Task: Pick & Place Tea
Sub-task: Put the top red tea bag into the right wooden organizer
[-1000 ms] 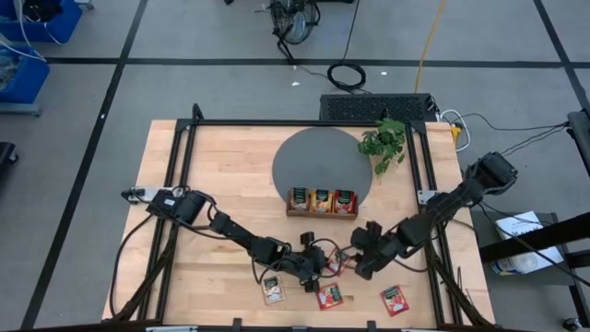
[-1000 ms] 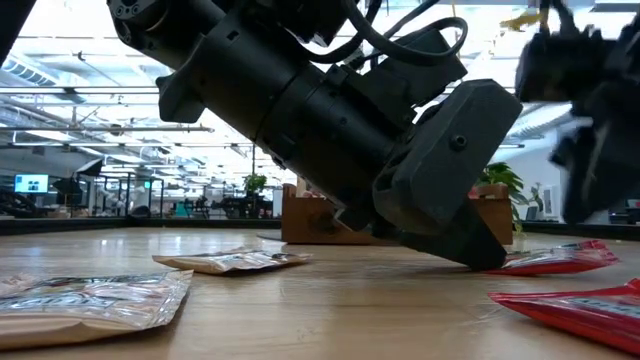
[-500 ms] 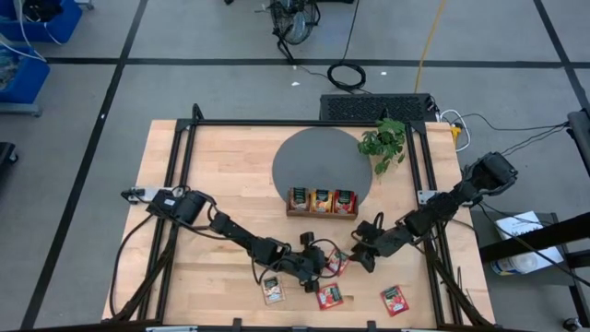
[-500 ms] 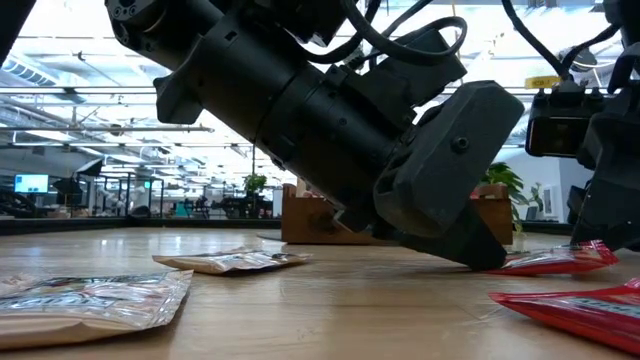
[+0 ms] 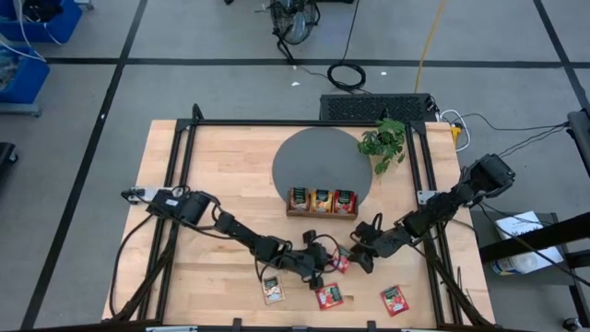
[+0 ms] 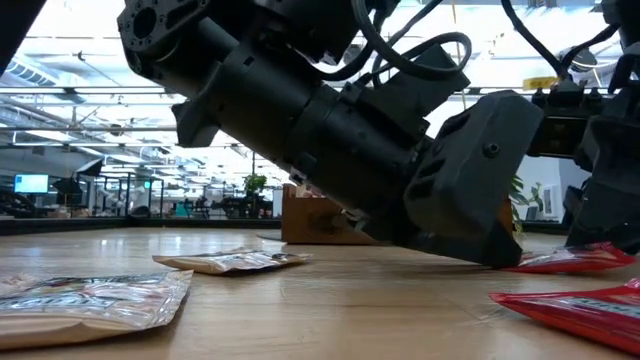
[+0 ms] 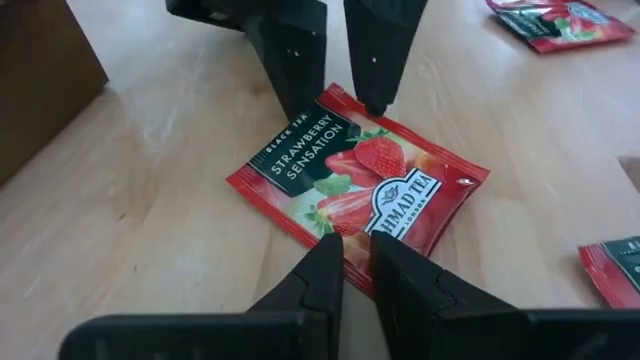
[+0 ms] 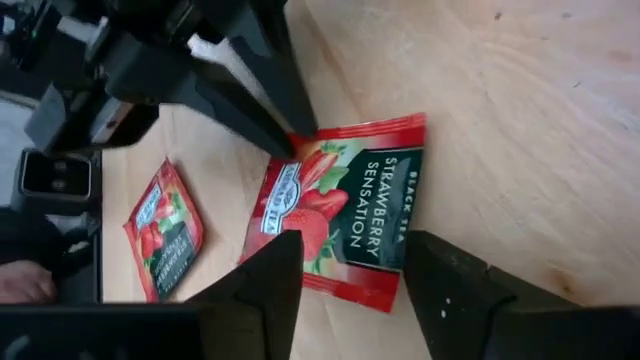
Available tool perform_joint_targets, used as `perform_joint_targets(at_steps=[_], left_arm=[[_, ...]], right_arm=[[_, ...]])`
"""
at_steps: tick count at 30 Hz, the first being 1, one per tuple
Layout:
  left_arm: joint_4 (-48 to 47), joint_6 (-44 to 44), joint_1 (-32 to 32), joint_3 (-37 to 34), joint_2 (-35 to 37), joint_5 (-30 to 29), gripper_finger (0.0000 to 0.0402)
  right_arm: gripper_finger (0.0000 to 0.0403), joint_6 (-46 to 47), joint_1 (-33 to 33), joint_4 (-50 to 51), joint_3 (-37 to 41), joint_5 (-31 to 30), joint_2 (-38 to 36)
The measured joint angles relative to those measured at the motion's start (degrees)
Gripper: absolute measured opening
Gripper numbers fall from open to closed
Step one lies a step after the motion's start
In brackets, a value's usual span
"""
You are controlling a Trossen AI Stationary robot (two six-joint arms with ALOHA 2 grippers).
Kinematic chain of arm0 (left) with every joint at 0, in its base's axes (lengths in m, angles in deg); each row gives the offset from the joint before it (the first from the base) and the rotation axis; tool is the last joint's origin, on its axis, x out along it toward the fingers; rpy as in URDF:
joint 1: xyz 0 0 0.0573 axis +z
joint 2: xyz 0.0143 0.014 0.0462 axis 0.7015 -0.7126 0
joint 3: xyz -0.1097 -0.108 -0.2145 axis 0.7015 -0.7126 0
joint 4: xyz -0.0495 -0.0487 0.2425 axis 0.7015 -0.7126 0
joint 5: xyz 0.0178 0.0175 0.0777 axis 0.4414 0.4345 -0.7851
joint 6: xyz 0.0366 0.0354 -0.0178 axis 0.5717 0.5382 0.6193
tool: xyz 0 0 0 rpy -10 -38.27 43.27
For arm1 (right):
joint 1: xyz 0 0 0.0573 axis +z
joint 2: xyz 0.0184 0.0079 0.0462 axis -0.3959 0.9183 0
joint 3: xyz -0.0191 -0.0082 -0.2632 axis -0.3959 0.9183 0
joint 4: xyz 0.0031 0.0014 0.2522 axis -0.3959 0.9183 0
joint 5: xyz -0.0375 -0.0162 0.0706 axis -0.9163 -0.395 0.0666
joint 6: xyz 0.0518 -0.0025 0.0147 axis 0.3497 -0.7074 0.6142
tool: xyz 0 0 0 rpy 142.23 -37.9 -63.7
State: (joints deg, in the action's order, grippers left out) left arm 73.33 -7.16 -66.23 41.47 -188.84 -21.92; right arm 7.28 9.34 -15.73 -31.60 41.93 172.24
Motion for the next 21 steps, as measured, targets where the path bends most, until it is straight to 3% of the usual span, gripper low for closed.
perform_joint_targets(at_steps=[5,12,21], left_arm=[[0.34,-0.21,0.25,0.05,-0.28,0.36,0.0062],[0.25,-0.21,0.20,0.03,-0.28,0.34,0.0062],[-0.02,5.49,-0.67,-0.06,0.23,-1.97,0.0063]], right_arm=[[0.0118,-2.35,-0.01,-0.38,0.00,1.11,0.02],[0.0012,-6.94,-0.37,-1.10,0.12,1.07,0.13],[0.0002,-11.79,-0.57,-1.28,-0.56,0.09,-0.21]])
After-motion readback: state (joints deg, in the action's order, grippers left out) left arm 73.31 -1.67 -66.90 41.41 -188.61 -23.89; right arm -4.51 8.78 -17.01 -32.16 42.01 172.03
